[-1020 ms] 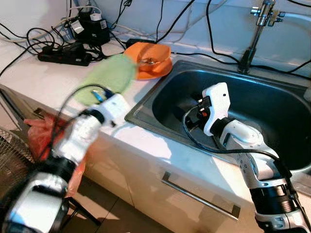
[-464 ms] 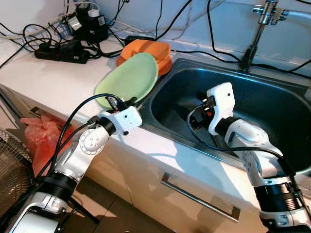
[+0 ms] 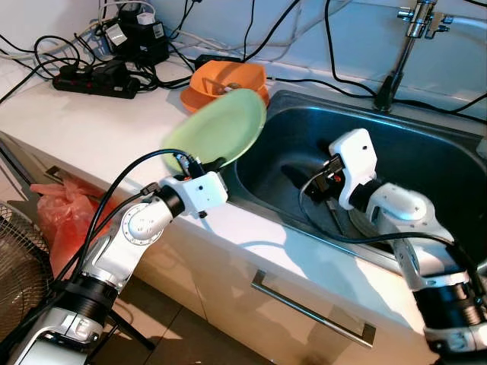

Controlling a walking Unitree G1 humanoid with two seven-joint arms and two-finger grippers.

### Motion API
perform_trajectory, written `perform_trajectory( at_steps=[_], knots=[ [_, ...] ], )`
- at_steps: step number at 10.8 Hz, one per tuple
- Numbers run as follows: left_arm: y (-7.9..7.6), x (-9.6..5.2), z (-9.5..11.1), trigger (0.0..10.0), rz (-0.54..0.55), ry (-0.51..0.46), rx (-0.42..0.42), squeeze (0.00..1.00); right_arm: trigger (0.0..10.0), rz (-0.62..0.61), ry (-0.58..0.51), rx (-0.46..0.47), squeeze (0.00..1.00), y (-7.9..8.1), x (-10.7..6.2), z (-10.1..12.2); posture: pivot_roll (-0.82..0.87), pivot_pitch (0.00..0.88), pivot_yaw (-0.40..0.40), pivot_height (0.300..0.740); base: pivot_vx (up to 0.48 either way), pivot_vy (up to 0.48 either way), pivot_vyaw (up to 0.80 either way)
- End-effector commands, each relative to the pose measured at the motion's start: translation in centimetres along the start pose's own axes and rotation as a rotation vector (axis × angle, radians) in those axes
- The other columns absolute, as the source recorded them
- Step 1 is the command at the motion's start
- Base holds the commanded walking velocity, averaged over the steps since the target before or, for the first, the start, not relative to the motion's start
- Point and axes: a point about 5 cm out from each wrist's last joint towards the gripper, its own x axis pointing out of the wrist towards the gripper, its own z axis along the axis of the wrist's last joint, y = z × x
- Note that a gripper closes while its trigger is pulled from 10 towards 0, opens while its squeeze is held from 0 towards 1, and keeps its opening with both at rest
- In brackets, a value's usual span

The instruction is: Kitchen organization

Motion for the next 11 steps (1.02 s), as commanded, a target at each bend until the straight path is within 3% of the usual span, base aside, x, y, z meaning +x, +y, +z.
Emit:
perform_trajectory(
  at_steps=[1,4,5,9,11],
  knots=[
    [0.8,0.1,1.2,0.0,0.009,-0.067,0.018,0.00,10.0,0.015,-0.002,-0.046,0.00,-0.4,0.1,0.4,0.00,0.000,0.028,0.740,0.000,0.000,0.00],
    [1.0,-0.2,2.2,0.0,-0.056,-0.148,0.022,0.00,10.0,0.015,-0.003,-0.166,0.00,-1.9,0.2,0.7,0.00,0.000,0.027,0.740,0.000,0.000,0.00],
    [1.1,-0.2,2.1,0.0,-0.066,-0.147,0.017,0.00,10.0,0.024,-0.004,-0.182,0.00,-1.9,0.3,0.7,0.00,0.000,0.027,0.740,0.000,0.000,0.00],
    [1.1,-0.5,2.3,0.0,-0.120,-0.185,0.011,0.00,10.0,0.174,-0.008,-0.445,0.00,-1.5,1.3,1.2,0.01,0.000,0.028,0.740,0.000,0.000,0.00],
    [1.1,-0.5,2.4,0.0,-0.133,-0.192,0.012,0.00,10.0,0.231,-0.022,-0.528,0.00,-1.4,1.9,1.8,0.01,0.000,0.028,0.740,0.000,0.000,0.00]
  ],
)
